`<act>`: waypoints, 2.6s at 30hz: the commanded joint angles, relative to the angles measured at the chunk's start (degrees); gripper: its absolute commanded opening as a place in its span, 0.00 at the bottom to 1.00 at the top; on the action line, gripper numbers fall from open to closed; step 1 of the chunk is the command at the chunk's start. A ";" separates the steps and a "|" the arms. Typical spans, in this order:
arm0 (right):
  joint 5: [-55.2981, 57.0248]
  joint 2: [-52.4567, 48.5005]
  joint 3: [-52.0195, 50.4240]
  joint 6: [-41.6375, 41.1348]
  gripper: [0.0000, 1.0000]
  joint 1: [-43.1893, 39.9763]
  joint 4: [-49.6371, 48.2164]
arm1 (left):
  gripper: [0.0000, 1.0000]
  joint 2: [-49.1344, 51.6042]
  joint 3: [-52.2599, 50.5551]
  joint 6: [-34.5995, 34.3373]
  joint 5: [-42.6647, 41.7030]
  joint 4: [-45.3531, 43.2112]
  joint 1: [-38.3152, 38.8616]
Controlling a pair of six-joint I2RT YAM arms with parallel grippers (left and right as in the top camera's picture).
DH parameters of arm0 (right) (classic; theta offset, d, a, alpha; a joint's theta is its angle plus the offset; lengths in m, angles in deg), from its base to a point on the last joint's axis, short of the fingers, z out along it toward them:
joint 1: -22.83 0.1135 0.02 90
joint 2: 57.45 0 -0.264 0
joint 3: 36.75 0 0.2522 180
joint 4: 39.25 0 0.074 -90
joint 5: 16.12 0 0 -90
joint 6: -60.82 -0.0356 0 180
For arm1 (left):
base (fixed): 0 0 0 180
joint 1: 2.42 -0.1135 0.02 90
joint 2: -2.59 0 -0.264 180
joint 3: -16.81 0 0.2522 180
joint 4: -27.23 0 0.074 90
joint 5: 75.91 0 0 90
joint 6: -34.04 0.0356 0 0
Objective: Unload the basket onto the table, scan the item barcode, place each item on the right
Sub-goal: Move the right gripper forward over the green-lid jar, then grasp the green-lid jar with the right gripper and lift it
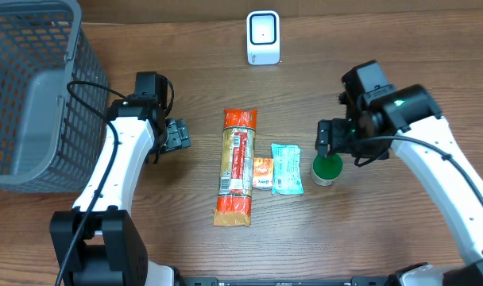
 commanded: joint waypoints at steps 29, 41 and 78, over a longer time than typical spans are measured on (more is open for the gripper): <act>3.39 -0.55 -21.66 6.47 0.79 3.19 -24.52 | 1.00 -0.66 0.63 0.68 0.98 -0.09 -0.11; 10.91 -0.55 -21.70 5.03 0.72 3.19 -25.79 | 1.00 -0.66 0.63 0.68 0.98 -0.09 -0.11; 13.25 -7.76 -21.94 3.43 0.78 3.19 -29.09 | 1.00 -0.66 0.63 0.68 0.98 -0.09 -0.11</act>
